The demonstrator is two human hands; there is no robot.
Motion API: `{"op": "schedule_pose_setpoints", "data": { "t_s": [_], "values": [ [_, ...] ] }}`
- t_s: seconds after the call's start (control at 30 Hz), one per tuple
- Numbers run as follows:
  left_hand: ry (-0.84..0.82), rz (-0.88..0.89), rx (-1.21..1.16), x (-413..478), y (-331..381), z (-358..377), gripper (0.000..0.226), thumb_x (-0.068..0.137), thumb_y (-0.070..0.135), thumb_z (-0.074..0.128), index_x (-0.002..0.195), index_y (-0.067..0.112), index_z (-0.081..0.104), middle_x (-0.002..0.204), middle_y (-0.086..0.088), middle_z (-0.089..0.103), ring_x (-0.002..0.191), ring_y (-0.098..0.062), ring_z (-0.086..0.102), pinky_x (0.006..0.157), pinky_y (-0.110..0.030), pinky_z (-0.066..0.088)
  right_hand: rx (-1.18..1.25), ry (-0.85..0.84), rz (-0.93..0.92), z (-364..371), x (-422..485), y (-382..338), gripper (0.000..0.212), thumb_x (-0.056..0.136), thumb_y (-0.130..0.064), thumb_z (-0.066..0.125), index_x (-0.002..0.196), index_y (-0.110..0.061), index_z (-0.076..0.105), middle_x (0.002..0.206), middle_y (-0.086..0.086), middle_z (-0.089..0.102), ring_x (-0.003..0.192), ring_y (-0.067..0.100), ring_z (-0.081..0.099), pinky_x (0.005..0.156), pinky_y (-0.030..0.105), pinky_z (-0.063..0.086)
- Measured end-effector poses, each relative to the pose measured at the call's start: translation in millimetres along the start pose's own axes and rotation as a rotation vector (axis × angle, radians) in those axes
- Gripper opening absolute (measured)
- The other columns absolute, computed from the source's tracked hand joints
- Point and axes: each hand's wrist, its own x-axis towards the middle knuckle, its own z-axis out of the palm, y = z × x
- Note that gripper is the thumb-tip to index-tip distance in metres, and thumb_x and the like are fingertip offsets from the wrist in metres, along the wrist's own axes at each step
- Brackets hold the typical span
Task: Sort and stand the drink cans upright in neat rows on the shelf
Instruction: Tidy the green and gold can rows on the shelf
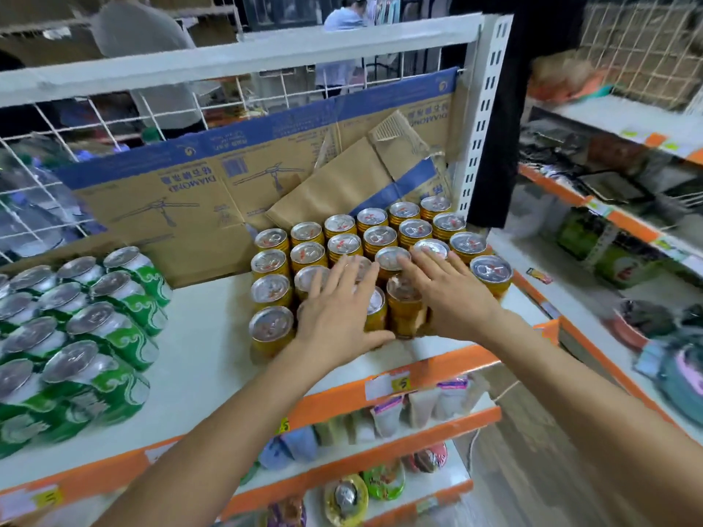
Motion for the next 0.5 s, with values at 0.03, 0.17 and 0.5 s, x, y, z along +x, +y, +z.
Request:
{"op": "schedule_pose_setpoints", "data": {
  "t_s": [0.03,0.17,0.5],
  "values": [
    [0.002,0.021,-0.011,8,9,1,0.102,0.081,0.071,0.049,0.152,0.022,-0.005,0.161,-0.004,-0.005,0.147,-0.021,-0.009,0.118,-0.045,-0.001,-0.007,0.001,0.023,0,-3,10,0.102,0.080,-0.048,0.063,0.151,-0.017,-0.005,0.159,0.005,-0.002,0.147,0.022,-0.002,0.117,0.043,0.004],
    [-0.053,0.077,-0.028,41,44,5,0.103,0.080,0.069,0.053,0.153,0.020,-0.001,0.160,-0.008,-0.002,0.147,-0.024,-0.005,0.119,-0.044,0.002,-0.036,-0.026,0.079,5,-12,47,0.107,0.077,-0.056,0.064,0.151,-0.019,-0.002,0.160,0.003,-0.003,0.147,0.021,-0.002,0.116,0.046,0.003],
    [-0.126,0.015,0.055,89,92,22,0.106,0.076,0.075,0.050,0.152,0.022,-0.001,0.161,-0.005,0.002,0.146,-0.035,0.001,0.115,-0.052,0.009,0.054,-0.098,0.067,20,-7,97,0.100,0.080,-0.040,0.068,0.151,-0.017,0.002,0.159,-0.003,-0.002,0.146,0.018,-0.003,0.114,0.055,0.014]
  ]
}}
